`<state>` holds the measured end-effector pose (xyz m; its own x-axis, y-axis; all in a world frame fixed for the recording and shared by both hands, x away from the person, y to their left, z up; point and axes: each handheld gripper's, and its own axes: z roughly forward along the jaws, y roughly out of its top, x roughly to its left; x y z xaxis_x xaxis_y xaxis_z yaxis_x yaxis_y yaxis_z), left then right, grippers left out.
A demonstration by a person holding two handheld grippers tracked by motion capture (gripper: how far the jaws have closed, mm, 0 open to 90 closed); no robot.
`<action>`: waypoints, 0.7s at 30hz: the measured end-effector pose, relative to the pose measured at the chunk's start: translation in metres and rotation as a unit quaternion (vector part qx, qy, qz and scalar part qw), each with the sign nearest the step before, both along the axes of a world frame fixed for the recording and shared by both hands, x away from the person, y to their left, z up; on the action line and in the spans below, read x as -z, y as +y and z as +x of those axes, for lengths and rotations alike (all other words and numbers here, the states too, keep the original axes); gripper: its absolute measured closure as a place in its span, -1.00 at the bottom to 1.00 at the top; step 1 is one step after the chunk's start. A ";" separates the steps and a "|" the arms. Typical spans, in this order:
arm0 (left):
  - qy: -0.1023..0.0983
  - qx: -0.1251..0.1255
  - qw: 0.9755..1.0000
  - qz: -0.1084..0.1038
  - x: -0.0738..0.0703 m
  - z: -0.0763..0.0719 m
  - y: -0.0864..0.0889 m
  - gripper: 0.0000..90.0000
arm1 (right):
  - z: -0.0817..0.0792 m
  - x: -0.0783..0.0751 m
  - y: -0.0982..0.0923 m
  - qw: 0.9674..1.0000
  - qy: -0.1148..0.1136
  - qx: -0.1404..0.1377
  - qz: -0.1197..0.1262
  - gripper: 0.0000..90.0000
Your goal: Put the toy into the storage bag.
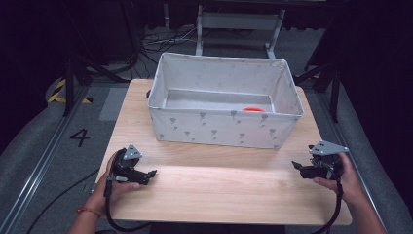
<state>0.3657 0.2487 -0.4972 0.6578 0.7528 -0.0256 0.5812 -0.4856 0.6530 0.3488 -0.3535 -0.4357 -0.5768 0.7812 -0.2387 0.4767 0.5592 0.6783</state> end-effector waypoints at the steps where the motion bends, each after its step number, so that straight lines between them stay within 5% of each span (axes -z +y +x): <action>1: 0.000 0.000 1.000 0.000 0.000 0.000 0.000 -0.99 | -0.002 0.004 -0.003 1.000 0.005 0.001 0.006 -0.61; 14: 0.001 -0.001 1.000 0.002 0.000 0.000 0.000 -0.99 | -0.023 0.047 -0.027 0.997 0.032 0.010 0.066 -0.60; 17: 0.001 -0.001 1.000 0.003 0.000 0.000 0.000 -0.99 | -0.026 0.057 -0.034 0.994 0.039 0.023 0.104 -0.58; 21: 0.000 -0.001 1.000 0.003 0.000 0.000 0.000 -0.99 | -0.026 0.065 -0.038 0.991 0.052 0.032 0.119 -0.60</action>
<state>0.3654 0.2488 -0.4969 0.6561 0.7544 -0.0221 0.5827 -0.4877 0.6501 0.3228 -0.3917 -0.5010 -0.5356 0.8443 0.0152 0.5812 0.3554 0.7321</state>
